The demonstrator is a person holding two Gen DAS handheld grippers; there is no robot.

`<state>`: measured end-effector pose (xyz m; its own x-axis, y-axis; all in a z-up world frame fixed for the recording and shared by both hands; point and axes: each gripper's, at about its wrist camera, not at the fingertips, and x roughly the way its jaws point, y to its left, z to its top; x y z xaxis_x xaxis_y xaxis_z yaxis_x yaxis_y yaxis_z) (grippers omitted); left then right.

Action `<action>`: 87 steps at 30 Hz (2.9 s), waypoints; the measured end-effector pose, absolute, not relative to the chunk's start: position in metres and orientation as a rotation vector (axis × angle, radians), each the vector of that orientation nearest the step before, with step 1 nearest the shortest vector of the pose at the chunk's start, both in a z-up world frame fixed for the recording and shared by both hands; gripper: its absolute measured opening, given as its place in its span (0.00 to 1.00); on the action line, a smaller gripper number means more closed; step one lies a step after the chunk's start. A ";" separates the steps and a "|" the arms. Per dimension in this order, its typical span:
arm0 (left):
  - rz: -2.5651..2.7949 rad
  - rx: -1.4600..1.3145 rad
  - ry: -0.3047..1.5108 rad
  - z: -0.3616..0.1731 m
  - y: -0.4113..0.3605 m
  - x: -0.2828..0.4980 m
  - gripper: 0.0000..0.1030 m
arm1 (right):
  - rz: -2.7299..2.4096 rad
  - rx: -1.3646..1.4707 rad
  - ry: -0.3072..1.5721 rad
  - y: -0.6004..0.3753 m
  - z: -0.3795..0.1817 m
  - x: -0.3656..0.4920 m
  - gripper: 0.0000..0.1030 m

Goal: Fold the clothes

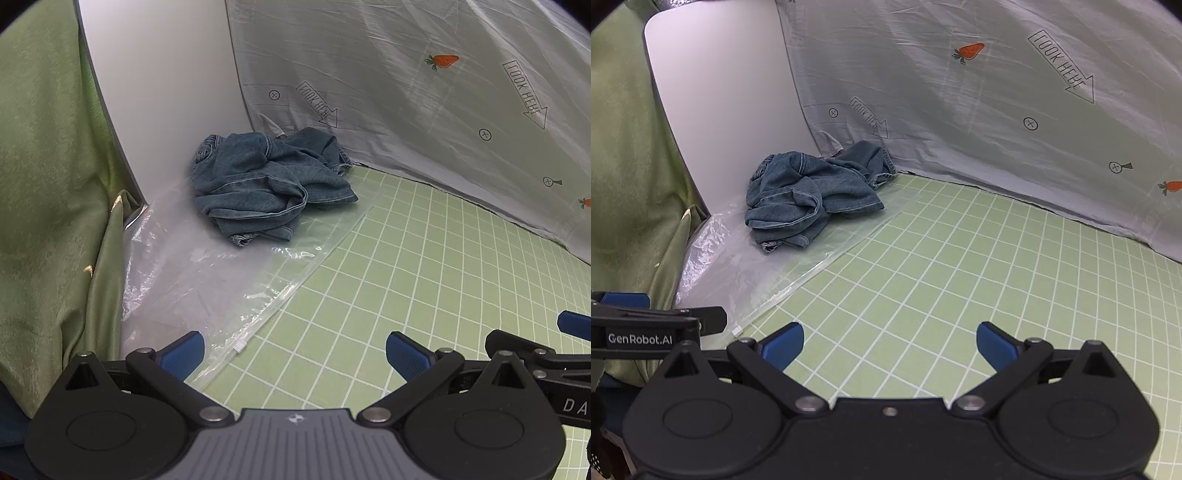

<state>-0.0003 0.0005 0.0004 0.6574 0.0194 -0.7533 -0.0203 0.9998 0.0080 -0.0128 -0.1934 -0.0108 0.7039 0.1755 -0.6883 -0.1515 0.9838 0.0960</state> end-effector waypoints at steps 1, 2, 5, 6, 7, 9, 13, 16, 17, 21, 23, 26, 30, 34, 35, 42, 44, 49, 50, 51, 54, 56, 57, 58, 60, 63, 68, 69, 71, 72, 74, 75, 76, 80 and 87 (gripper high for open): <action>0.024 -0.001 0.851 0.001 0.001 -0.001 1.00 | 0.183 0.035 0.764 -0.193 -0.011 -0.013 0.98; 0.025 -0.002 0.851 0.001 0.001 -0.001 1.00 | 0.184 0.036 0.762 -0.193 -0.011 -0.013 0.98; 0.028 -0.003 0.851 0.001 -0.003 -0.001 1.00 | 0.187 0.036 0.765 -0.193 -0.010 -0.012 0.98; 0.029 -0.003 0.851 0.001 -0.004 -0.001 1.00 | 0.187 0.035 0.765 -0.194 -0.009 -0.011 0.98; 0.030 -0.003 0.851 0.001 -0.005 -0.002 1.00 | 0.186 0.035 0.765 -0.196 -0.008 -0.011 0.98; 0.031 -0.005 0.852 0.003 -0.003 -0.002 1.00 | 0.186 0.032 0.764 -0.196 -0.007 -0.011 0.98; 0.028 -0.009 0.854 0.003 0.000 -0.003 1.00 | 0.182 0.022 0.771 -0.194 -0.007 -0.012 0.98; 0.028 -0.010 0.858 0.003 0.000 -0.002 1.00 | 0.180 0.025 0.775 -0.195 -0.007 -0.011 0.98; 0.028 -0.011 0.858 0.002 0.000 -0.002 1.00 | 0.180 0.026 0.775 -0.195 -0.007 -0.011 0.98; 0.030 -0.011 0.859 0.002 -0.001 -0.001 1.00 | 0.180 0.027 0.775 -0.196 -0.007 -0.011 0.98; 0.031 -0.009 0.857 0.002 0.000 -0.001 1.00 | 0.181 0.026 0.776 -0.196 -0.007 -0.010 0.98; 0.029 -0.006 0.855 0.001 0.001 -0.002 1.00 | 0.183 0.029 0.777 -0.197 -0.007 -0.010 0.98; 0.030 -0.005 0.862 0.000 0.000 -0.001 1.00 | 0.182 0.029 0.777 -0.197 -0.007 -0.010 0.98; 0.031 -0.005 0.861 0.000 0.001 -0.002 1.00 | 0.180 0.030 0.776 -0.195 -0.008 -0.011 0.98; 0.031 -0.005 0.861 0.000 0.001 -0.002 1.00 | 0.179 0.030 0.777 -0.195 -0.008 -0.011 0.98; 0.036 -0.006 0.861 0.000 0.000 -0.002 1.00 | 0.180 0.032 0.776 -0.196 -0.010 -0.012 0.97; 0.035 -0.006 0.861 0.000 0.001 -0.002 1.00 | 0.181 0.032 0.776 -0.196 -0.010 -0.012 0.97; 0.035 -0.007 0.861 0.000 0.001 -0.002 1.00 | 0.178 0.032 0.775 -0.196 -0.011 -0.014 0.97; 0.036 -0.007 0.862 0.000 0.001 -0.002 1.00 | 0.178 0.033 0.775 -0.196 -0.011 -0.014 0.97; 0.036 -0.008 0.863 0.000 0.002 -0.001 1.00 | 0.178 0.033 0.776 -0.196 -0.011 -0.014 0.97; 0.036 -0.009 0.864 0.000 0.002 0.000 1.00 | 0.177 0.033 0.777 -0.196 -0.011 -0.014 0.97; 0.037 -0.010 0.865 -0.001 0.002 0.001 1.00 | 0.177 0.034 0.777 -0.196 -0.011 -0.014 0.97; 0.037 -0.011 0.866 -0.001 0.001 0.001 1.00 | 0.177 0.034 0.778 -0.196 -0.011 -0.014 0.97; 0.036 -0.011 0.867 -0.001 0.001 0.001 1.00 | 0.178 0.034 0.780 -0.196 -0.012 -0.014 0.97; 0.037 -0.010 0.869 -0.002 0.000 0.003 1.00 | 0.180 0.035 0.785 -0.197 -0.013 -0.013 0.97; 0.035 -0.012 0.870 -0.002 -0.002 0.006 1.00 | 0.181 0.035 0.792 -0.197 -0.015 -0.011 0.97; 0.040 -0.024 0.879 -0.005 -0.002 0.015 1.00 | 0.177 0.028 0.795 -0.198 -0.015 -0.002 0.97; 0.041 -0.026 0.882 -0.005 -0.003 0.018 1.00 | 0.175 0.024 0.795 -0.197 -0.016 0.001 0.97; 0.041 -0.028 0.888 -0.007 -0.004 0.023 1.00 | 0.173 0.019 0.793 -0.197 -0.016 0.007 0.97; 0.041 -0.028 0.891 -0.008 -0.004 0.027 1.00 | 0.172 0.019 0.793 -0.198 -0.017 0.010 0.97; 0.044 -0.027 0.897 -0.009 -0.003 0.034 1.00 | 0.170 0.020 0.795 -0.197 -0.018 0.017 0.97; 0.045 -0.026 0.901 -0.010 -0.003 0.038 1.00 | 0.168 0.021 0.798 -0.197 -0.019 0.021 0.97; 0.047 -0.025 0.905 -0.011 -0.002 0.043 1.00 | 0.167 0.021 0.800 -0.196 -0.020 0.025 0.97; 0.059 -0.025 0.918 -0.015 0.006 0.067 1.00 | 0.166 0.021 0.809 -0.191 -0.024 0.048 0.97; 0.123 -0.026 0.936 -0.032 0.019 0.133 1.00 | 0.155 0.004 0.805 -0.175 -0.031 0.114 0.96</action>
<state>0.1325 0.0187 -0.0319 0.5862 0.0936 -0.8047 -0.1165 0.9927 0.0306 0.1143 -0.1750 -0.0307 0.6821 0.1396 -0.7178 -0.1369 0.9886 0.0621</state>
